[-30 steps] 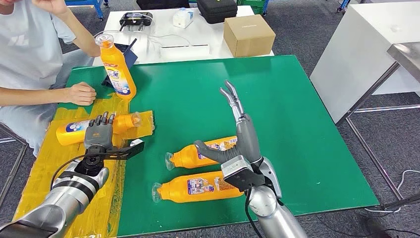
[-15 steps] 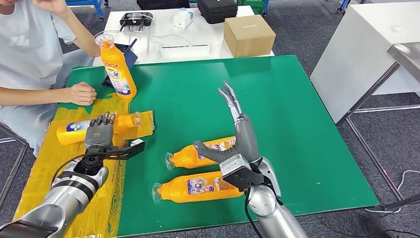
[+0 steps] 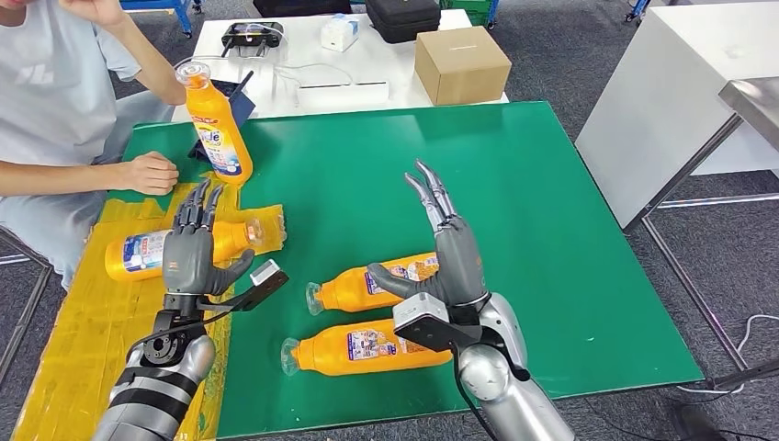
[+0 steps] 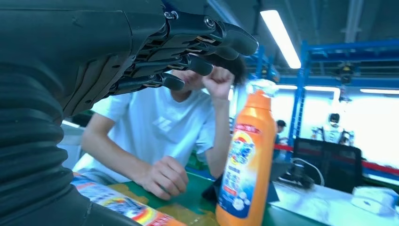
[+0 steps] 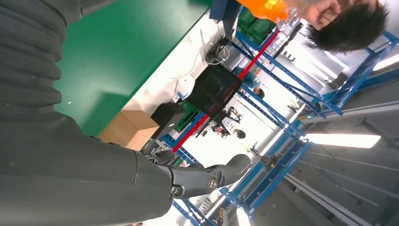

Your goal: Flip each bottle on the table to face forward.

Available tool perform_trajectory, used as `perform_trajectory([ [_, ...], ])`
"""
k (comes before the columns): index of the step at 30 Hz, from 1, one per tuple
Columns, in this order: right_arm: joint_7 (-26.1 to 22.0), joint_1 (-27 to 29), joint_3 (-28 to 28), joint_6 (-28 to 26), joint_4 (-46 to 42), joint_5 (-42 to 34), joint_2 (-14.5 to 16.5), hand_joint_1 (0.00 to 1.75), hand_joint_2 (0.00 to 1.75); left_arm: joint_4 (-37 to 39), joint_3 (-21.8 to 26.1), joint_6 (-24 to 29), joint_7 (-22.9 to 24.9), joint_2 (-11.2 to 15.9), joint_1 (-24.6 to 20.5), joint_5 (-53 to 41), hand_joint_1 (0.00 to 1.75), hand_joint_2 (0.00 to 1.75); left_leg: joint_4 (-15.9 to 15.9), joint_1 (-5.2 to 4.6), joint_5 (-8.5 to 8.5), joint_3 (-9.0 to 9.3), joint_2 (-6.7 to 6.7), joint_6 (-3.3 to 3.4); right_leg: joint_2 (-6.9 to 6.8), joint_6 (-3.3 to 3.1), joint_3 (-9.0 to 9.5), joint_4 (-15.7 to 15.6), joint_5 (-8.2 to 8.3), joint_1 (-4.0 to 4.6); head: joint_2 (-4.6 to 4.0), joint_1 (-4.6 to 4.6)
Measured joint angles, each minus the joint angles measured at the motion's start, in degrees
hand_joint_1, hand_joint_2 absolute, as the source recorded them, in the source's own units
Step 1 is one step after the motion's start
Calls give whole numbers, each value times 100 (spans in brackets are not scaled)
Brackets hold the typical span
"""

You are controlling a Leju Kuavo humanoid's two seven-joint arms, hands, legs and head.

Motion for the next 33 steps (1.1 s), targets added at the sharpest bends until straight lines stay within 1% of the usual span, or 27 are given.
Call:
perform_trajectory([
  [3, 36, 0, 1, -29, 7, 78, -19, 0, 175, -163, 54, -1, -89, -21, 74, 70, 0, 175, 0, 1, 1, 0, 0, 0, 0, 0, 0, 1, 0, 2, 0, 1],
  [5, 184, -1, 2, -74, 11, 352, -39, 0, 175, -358, 146, -1, -458, -89, 167, 406, 0, 175, 0, 1, 1, 0, 1, 0, 0, 0, 1, 2, 0, 1, 0, 0],
  [8, 533, -17, 10, 42, 42, 863, -137, 0, 175, -877, 242, -107, -1122, -219, 424, 1508, 0, 175, 0, -1, 0, -2, 1, 1, 0, 1, -1, 2, 0, -3, 0, 1],
  [12, 939, -109, 13, 392, 190, 1470, -373, 0, 175, -1792, 156, -647, -1460, -257, 815, 3160, 0, 175, 0, -3, -1, -8, -1, 2, -1, 1, -6, 0, 0, -6, 0, 1],
  [17, 1220, -318, -26, 765, 677, 1951, -602, 0, 175, -2602, 72, -1478, -1762, -288, 1114, 4420, 0, 175, 0, -3, -1, -9, -6, 2, -4, 2, -4, -1, 1, -5, 0, 0],
  [19, 1240, -426, -21, 943, 977, 2034, -647, 0, 175, -2760, 34, -1669, -1852, -311, 1159, 4644, 0, 175, 0, -3, 1, -8, -5, 3, -4, 5, -4, -1, 4, -5, 0, 0],
  [22, 1238, -600, 29, 1073, 1457, 2125, -668, 0, 175, -2854, -34, -1773, -1926, -350, 1172, 4767, 0, 175, 0, -3, 5, -8, -6, 7, -4, 7, -3, -1, 5, -4, 0, -1],
  [28, 1204, -889, 262, 1102, 2229, 2235, -637, 0, 175, -2867, -133, -1815, -1997, -407, 1170, 4894, 0, 175, 0, -2, 5, -8, -6, 7, -4, 7, -4, 0, 5, -4, 0, 1],
  [33, 1173, -969, 404, 1093, 2555, 2236, -567, 0, 175, -2867, -181, -1820, -2008, -432, 1168, 4922, 0, 175, 0, -2, 5, -9, -6, 7, -4, 7, -6, 0, 5, -4, 0, -1],
])
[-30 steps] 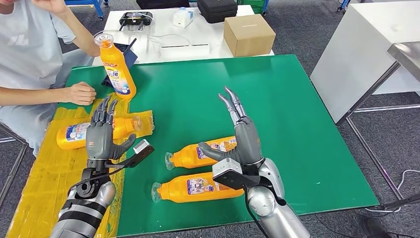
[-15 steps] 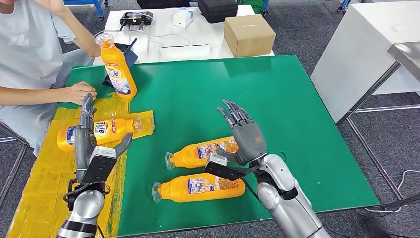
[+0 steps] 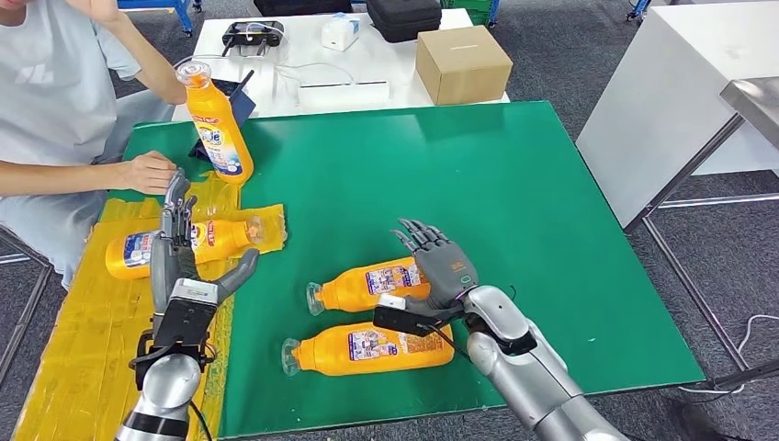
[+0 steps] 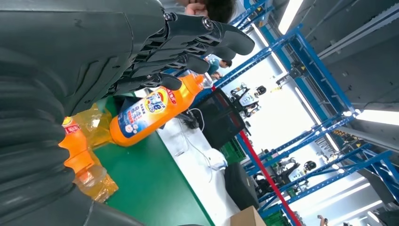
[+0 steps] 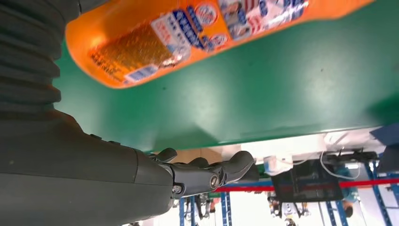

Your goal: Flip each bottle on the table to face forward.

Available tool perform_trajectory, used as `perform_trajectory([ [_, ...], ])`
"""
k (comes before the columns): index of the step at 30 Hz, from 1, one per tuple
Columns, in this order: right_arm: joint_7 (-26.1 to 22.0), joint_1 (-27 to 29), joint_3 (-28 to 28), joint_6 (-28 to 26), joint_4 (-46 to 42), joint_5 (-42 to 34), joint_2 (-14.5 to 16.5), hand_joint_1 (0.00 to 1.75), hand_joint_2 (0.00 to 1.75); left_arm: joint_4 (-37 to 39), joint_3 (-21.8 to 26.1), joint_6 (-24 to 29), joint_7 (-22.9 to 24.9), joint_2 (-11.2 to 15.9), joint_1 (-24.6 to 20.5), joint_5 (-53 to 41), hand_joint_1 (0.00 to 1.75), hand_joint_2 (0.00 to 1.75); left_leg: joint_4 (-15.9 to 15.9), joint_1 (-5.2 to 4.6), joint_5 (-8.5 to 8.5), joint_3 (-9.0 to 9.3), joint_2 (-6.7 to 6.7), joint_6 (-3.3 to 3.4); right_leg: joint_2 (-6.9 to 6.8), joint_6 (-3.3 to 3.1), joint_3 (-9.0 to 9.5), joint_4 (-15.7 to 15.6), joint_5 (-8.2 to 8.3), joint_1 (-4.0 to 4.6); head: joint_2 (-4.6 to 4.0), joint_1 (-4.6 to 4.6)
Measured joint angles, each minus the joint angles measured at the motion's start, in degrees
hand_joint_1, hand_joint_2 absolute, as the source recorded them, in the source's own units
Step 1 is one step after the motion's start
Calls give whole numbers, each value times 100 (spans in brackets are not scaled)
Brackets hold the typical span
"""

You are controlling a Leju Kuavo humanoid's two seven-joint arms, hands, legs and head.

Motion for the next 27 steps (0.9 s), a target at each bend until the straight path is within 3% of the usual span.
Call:
perform_trajectory([
  [19, -11, -297, 416, 5, 865, 103, 279, 0, 175, 171, -105, -108, 17, -45, -122, 150, 0, 175, 0, 0, 1, 0, 2, 0, 0, 0, -1, 0, 0, 0, 0, 1],
  [27, 364, -589, 626, 5, 1545, 306, 382, 0, 175, 274, -151, -121, 41, -72, -152, 229, 0, 175, 0, 0, 1, 0, 1, 1, 0, 0, -1, 0, 0, -1, 0, 1],
])
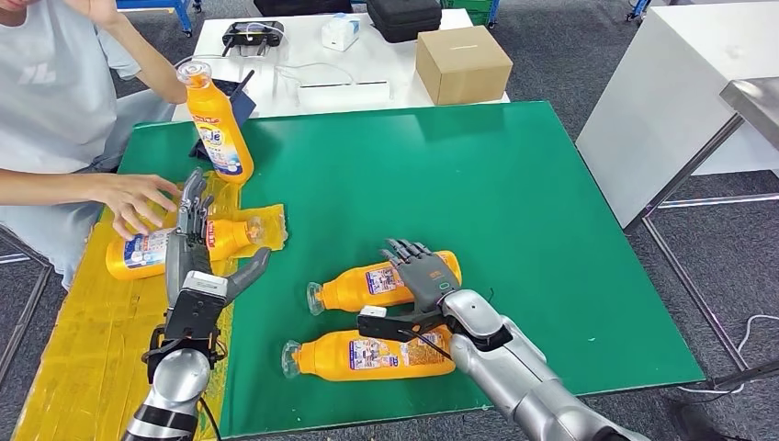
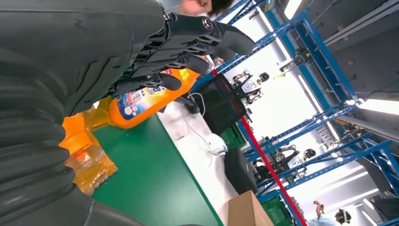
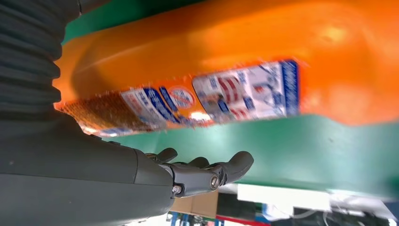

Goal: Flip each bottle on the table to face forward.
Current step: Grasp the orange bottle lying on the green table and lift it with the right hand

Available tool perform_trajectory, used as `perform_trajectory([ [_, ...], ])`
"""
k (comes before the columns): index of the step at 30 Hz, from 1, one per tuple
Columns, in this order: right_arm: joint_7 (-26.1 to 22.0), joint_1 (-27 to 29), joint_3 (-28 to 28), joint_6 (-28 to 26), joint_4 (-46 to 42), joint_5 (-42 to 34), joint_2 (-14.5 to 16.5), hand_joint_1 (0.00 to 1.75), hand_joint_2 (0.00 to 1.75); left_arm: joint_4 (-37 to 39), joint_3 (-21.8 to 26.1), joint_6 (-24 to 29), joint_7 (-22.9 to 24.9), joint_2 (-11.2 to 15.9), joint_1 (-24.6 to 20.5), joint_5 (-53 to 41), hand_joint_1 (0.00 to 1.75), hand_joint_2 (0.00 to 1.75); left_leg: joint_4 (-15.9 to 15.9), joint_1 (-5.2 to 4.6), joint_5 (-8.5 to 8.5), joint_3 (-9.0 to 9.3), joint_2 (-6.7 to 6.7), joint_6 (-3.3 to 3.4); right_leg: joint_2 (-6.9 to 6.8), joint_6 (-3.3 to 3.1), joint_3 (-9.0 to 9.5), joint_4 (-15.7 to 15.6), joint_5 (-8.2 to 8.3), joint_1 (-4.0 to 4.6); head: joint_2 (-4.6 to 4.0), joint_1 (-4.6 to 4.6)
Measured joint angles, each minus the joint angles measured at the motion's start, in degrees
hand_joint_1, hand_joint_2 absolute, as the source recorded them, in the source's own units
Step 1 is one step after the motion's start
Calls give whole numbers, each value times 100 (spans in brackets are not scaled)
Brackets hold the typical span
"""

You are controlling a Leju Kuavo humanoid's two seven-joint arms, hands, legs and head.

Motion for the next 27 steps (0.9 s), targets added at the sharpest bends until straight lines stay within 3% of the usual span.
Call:
perform_trajectory([
  [6, 205, -174, 54, 2, 426, 142, 54, 0, 175, 78, 2, -63, 23, -27, 0, 82, 0, 175, 0, 0, 0, 1, 1, 0, 0, 0, 0, 0, 0, 0, 0, 0],
  [12, 345, -365, 74, 40, 808, 231, 121, 21, 175, 150, 2, -100, 45, -34, -3, 148, 0, 175, 0, 1, 0, 7, 3, 0, 0, 0, 3, 0, 0, 0, 0, -1],
  [13, 359, -389, 78, 50, 857, 239, 130, 51, 175, 163, 2, -101, 48, -36, -2, 151, 0, 175, 0, 1, 0, 8, 3, 0, 0, 0, 4, 0, 0, 0, 0, -1],
  [16, 373, -438, 86, 67, 971, 245, 148, 164, 175, 185, 2, -102, 50, -38, -2, 155, 0, 175, 0, 1, 1, 10, 3, 0, 0, 0, 6, 0, 0, 0, 0, -1],
  [17, 373, -449, 88, 69, 1000, 247, 152, 172, 175, 187, 2, -102, 51, -39, -2, 155, 0, 175, 0, 1, 1, 10, 3, 1, 0, 0, 6, 0, 0, 0, 0, -1],
  [27, 338, -535, 96, 90, 1170, 245, 174, 175, 175, 231, 2, -109, 51, -66, 2, 159, 0, 175, 1, -1, 2, 11, 1, 3, 0, 0, 9, 0, 1, -2, 0, -1],
])
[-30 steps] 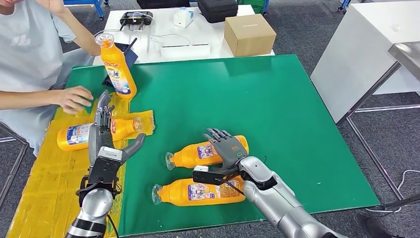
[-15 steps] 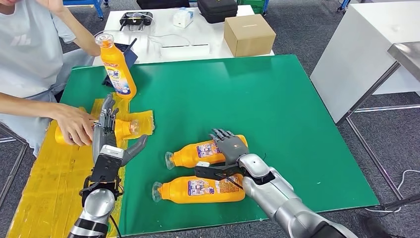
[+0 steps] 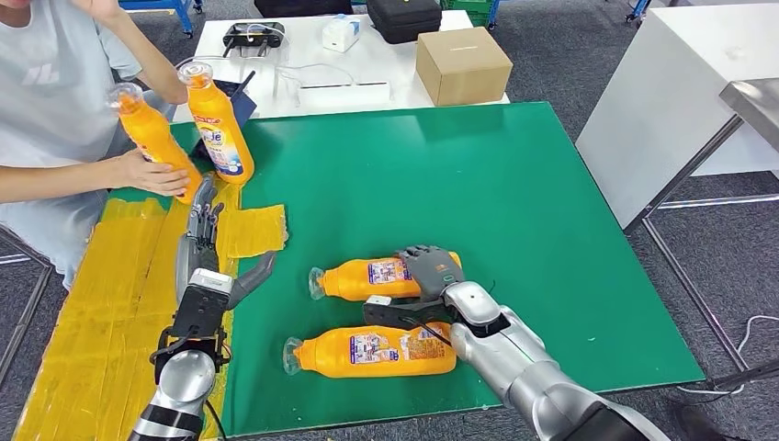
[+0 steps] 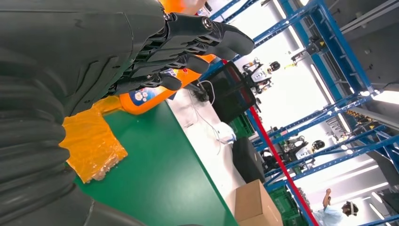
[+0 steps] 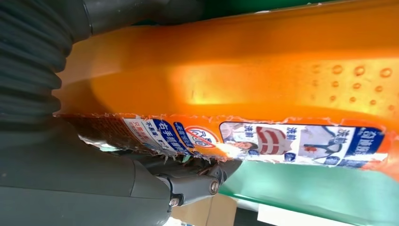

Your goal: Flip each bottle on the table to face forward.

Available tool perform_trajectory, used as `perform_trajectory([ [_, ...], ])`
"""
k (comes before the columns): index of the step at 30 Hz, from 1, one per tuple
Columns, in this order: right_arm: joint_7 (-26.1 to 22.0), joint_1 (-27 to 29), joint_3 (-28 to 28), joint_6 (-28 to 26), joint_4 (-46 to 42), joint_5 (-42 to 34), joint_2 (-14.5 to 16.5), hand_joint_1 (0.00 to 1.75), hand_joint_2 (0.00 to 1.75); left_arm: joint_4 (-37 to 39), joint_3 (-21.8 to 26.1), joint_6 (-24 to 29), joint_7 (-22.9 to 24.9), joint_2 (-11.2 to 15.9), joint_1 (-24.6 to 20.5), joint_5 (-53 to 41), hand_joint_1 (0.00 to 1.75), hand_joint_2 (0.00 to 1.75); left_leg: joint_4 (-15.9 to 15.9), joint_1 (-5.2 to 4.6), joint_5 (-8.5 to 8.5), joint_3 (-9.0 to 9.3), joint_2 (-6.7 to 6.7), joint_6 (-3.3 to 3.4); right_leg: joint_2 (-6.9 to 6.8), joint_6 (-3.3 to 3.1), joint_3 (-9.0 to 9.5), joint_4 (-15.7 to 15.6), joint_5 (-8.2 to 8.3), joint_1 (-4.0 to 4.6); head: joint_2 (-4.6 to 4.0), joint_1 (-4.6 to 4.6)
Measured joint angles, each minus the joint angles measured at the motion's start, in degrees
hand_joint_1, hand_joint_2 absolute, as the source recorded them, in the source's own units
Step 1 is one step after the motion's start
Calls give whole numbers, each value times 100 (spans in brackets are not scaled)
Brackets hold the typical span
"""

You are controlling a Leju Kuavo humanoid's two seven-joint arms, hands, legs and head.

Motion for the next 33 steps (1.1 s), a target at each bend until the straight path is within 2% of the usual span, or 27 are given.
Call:
perform_trajectory([
  [4, -32, 37, -20, -288, -26, -30, 7, 175, 175, -7, -1, -57, 9, -2, 10, 21, 0, 175, 0, 0, 0, 0, 0, 0, 0, 0, 0, 0, 0, 0, 0, 0],
  [7, -23, 314, -183, -768, -377, -119, 11, 175, 175, -108, -4, -164, 79, -2, 92, -3, 0, 175, 0, 1, 0, -5, 1, 0, 0, 0, -4, 0, 0, 1, 0, 1],
  [11, -20, 658, -409, -1017, -911, -178, 14, 175, 175, -267, -19, -236, 128, -2, 169, -21, 0, 175, 0, 1, -1, -11, 1, 0, 0, 0, -12, 1, -1, 1, 0, 1],
  [16, -502, 1274, -899, -1992, -2004, -649, 60, 175, 175, -495, -163, -649, 179, 8, 287, 4, 0, 175, 0, 1, -2, -20, -2, -1, 0, 0, -18, 1, -2, 1, 0, -1],
  [19, -823, 1651, -1231, -2299, -2821, -1014, 102, 175, 175, -647, -319, -885, 228, 42, 325, 85, 0, 175, 0, 1, -3, -23, -2, -1, 0, 0, -21, 0, -3, 1, 0, 0],
  [25, -1408, 2084, -1649, -2485, -3762, -1749, 180, 175, 175, -831, -562, -1230, 232, 117, 346, 533, 0, 175, 0, 0, -3, -24, -1, -2, 0, -1, -22, 0, -2, 1, 0, 1],
  [28, -1665, 2199, -1759, -2415, -4025, -2245, 239, 175, 175, -858, -668, -1391, 240, 155, 344, 730, 0, 175, 0, 1, -3, -24, 0, -1, 0, -1, -22, 0, -2, 1, 0, 0],
  [33, -2200, 2291, -1814, -1223, -4291, -4182, 361, 175, 175, -861, -845, -1799, 274, 243, 278, 1163, 0, 175, 0, 1, -2, -23, 2, -1, 0, -1, -23, 0, -1, 1, 0, 0],
])
